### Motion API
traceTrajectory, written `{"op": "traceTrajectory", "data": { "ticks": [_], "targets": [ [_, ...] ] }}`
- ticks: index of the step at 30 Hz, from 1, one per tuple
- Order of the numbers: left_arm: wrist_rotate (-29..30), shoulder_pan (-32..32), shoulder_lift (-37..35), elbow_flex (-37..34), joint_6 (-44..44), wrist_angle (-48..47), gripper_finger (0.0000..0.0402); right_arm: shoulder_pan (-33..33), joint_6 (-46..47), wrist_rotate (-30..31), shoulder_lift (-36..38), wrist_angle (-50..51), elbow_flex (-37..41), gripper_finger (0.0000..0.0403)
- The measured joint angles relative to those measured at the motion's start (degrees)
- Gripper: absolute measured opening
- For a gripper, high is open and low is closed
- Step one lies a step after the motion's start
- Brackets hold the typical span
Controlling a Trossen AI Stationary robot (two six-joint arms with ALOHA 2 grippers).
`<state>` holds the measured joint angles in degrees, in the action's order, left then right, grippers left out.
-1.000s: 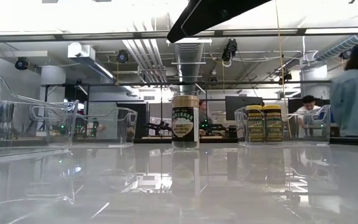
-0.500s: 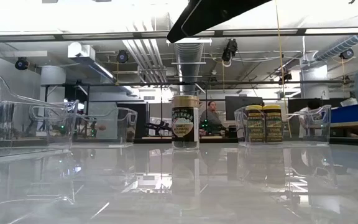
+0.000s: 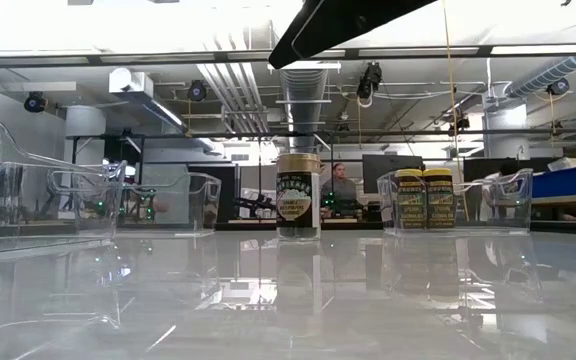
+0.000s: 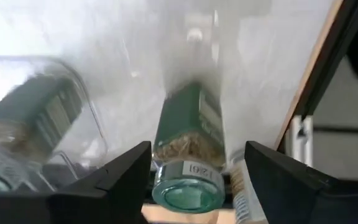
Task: Sort spices by type
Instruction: Put the green seasoning bottle into the middle transparent bin
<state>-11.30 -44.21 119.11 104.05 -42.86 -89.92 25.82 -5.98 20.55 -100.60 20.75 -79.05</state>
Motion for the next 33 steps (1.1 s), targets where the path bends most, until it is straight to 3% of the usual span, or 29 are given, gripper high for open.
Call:
{"op": "traceTrajectory", "data": {
  "ticks": [4, 9, 17, 22, 33],
  "targets": [
    [3.0, 0.6, -0.2, 3.8, -5.1, 0.1, 0.0261, 0.0, 0.5, 0.0, 0.0, 0.0, 0.0, 0.0359],
    [5.2, 0.8, -3.9, 3.0, -11.8, 0.0, 0.0291, 0.0, 1.5, 0.0, 0.0, 0.5, 0.0, 0.0359],
    [10.2, -1.9, -16.8, -5.5, -27.7, 0.5, 0.031, 0.2, 2.3, 0.0, 0.0, 1.9, 0.0, 0.0359],
    [10.8, -3.1, -22.8, -12.7, -38.2, 7.1, 0.031, 0.1, 2.3, 0.0, 0.0, 1.8, 0.0, 0.0359],
    [7.2, -3.4, -22.6, -17.4, -40.9, 9.0, 0.0311, 0.0, 3.4, 0.0, 0.0, 1.3, 0.0, 0.0359]
  ]
}}
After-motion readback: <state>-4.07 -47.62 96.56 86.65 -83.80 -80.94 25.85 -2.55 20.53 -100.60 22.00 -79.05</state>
